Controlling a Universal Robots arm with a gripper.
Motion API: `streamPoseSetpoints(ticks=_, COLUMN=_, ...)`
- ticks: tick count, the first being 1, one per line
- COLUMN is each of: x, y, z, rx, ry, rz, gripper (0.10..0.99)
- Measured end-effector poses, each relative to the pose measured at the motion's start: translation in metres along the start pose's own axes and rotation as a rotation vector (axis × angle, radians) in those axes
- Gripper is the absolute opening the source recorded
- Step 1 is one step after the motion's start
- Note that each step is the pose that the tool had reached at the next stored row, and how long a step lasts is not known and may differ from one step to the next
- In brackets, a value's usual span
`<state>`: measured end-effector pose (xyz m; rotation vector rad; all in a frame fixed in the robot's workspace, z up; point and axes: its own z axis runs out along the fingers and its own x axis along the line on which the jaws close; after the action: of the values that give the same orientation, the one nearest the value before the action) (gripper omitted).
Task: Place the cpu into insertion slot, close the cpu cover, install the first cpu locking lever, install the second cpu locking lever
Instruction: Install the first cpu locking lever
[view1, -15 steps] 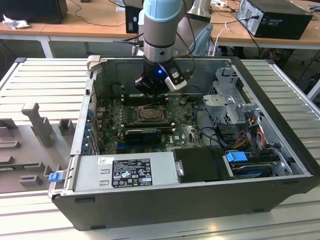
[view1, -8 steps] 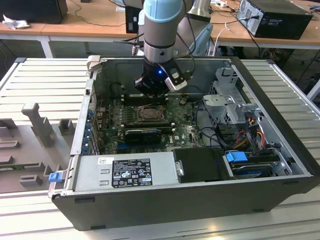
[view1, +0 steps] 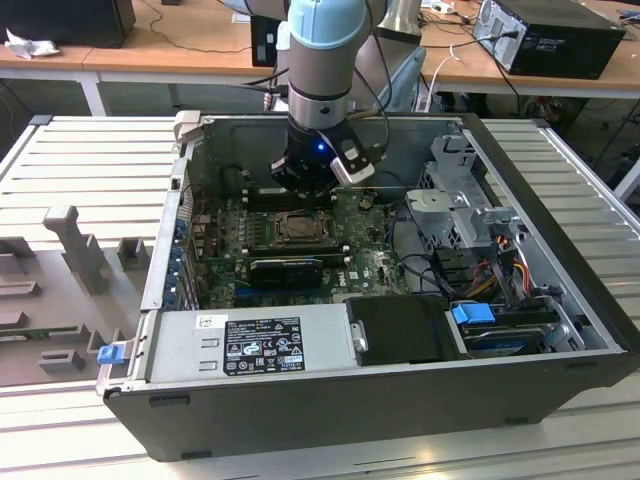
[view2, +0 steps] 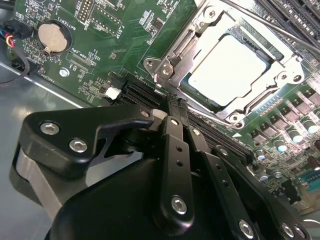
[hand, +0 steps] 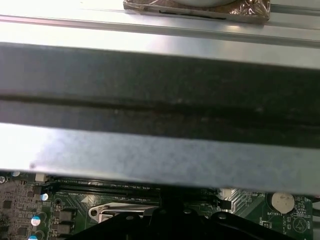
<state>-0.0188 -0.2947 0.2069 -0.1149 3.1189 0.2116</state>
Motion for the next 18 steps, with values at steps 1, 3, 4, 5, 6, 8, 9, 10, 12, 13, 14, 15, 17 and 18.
streamPoseSetpoints(ticks=1, x=-0.0001, y=-0.0001, z=0.0005, rx=0.0, ry=0.0001, rz=0.0, gripper=0.106)
streamPoseSetpoints(ticks=3, x=-0.0001, y=-0.0002, z=0.0014, rx=0.0, ry=0.0001, rz=0.0, gripper=0.106)
streamPoseSetpoints(ticks=4, x=-0.0002, y=-0.0003, z=0.002, rx=0.001, ry=0.0001, rz=0.0, gripper=0.106)
streamPoseSetpoints(ticks=5, x=-0.0003, y=-0.0004, z=0.0025, rx=0.002, ry=0.0003, rz=0.0, gripper=0.106)
streamPoseSetpoints(ticks=6, x=-0.0003, y=-0.0004, z=0.0028, rx=0.003, ry=0.0004, rz=0.0, gripper=0.106)
streamPoseSetpoints(ticks=8, x=-0.0004, y=-0.0005, z=0.0033, rx=0.006, ry=0.0006, rz=0.0, gripper=0.106)
streamPoseSetpoints(ticks=9, x=-0.0004, y=-0.0005, z=0.0034, rx=0.007, ry=0.0006, rz=0.0, gripper=0.106)
streamPoseSetpoints(ticks=10, x=-0.0004, y=-0.0005, z=0.0036, rx=0.008, ry=0.0007, rz=0.0, gripper=0.106)
streamPoseSetpoints(ticks=12, x=-0.0004, y=-0.0006, z=0.0038, rx=0.009, ry=0.0009, rz=0.0, gripper=0.106)
streamPoseSetpoints(ticks=13, x=-0.0004, y=-0.0006, z=0.0038, rx=0.01, ry=0.0009, rz=0.0, gripper=0.106)
streamPoseSetpoints(ticks=14, x=-0.0004, y=-0.0006, z=0.0038, rx=0.01, ry=0.0009, rz=0.0, gripper=0.106)
streamPoseSetpoints(ticks=15, x=-0.0004, y=-0.0006, z=0.0038, rx=0.01, ry=0.0008, rz=0.0, gripper=0.106)
streamPoseSetpoints(ticks=17, x=-0.0004, y=-0.0006, z=0.0038, rx=0.01, ry=0.0008, rz=0.0, gripper=0.106)
streamPoseSetpoints(ticks=18, x=-0.0005, y=-0.0006, z=0.0039, rx=0.011, ry=0.0007, rz=0.0, gripper=0.106)
